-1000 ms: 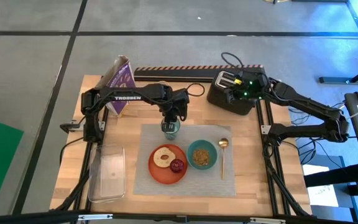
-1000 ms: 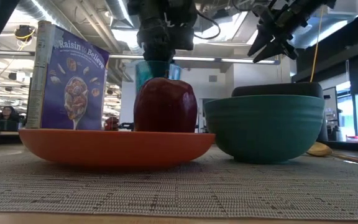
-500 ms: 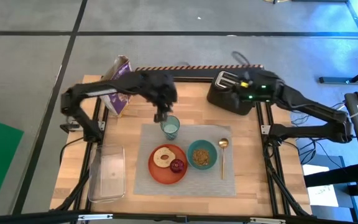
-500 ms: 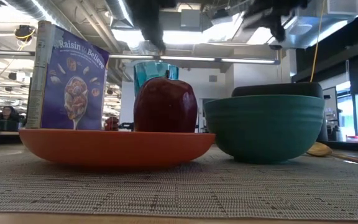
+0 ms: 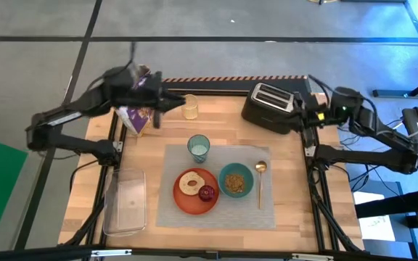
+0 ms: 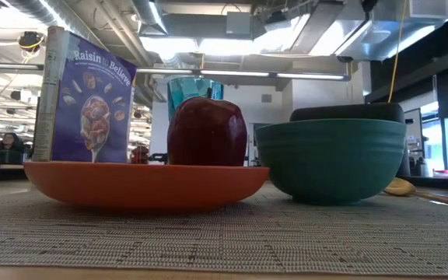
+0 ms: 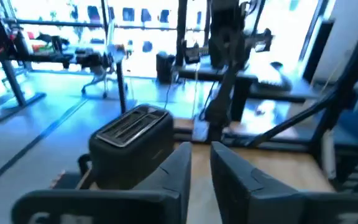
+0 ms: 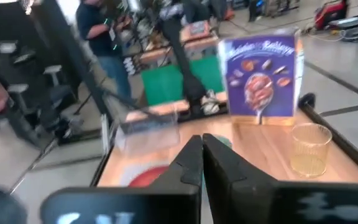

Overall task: Arrange a breakfast setting
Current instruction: Return to Home Position

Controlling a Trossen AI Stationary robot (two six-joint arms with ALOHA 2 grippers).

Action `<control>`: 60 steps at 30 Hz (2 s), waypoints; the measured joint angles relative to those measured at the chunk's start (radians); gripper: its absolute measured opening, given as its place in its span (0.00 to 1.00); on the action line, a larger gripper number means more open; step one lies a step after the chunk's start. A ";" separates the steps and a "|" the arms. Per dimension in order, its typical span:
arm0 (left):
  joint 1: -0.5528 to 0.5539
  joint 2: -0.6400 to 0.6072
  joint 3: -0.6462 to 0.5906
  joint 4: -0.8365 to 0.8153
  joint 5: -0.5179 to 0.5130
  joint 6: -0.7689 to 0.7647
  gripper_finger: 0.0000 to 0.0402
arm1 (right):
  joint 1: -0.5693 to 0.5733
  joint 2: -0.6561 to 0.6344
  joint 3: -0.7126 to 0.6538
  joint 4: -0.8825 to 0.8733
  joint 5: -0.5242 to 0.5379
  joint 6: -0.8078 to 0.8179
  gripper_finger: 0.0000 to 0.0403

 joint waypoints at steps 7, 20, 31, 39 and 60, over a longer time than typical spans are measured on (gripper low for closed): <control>-0.155 -0.278 -0.297 0.045 -0.050 -0.082 0.01 | 0.183 -0.093 -0.143 0.098 0.250 -0.039 0.00; -0.341 -0.520 -0.730 0.220 -0.240 -0.133 0.01 | 0.230 -0.154 -0.373 0.201 0.287 -0.100 0.00; -0.342 -0.767 -0.956 0.258 -0.282 -0.184 0.01 | 0.229 -0.464 -0.551 0.313 0.298 -0.020 0.00; -0.363 -0.773 -1.045 0.366 -0.255 -0.203 0.01 | 0.230 -0.490 -0.794 0.638 0.309 0.123 0.00; -0.375 -0.773 -1.080 0.463 -0.253 -0.054 0.00 | 0.229 -0.541 -0.885 0.588 0.256 0.130 0.00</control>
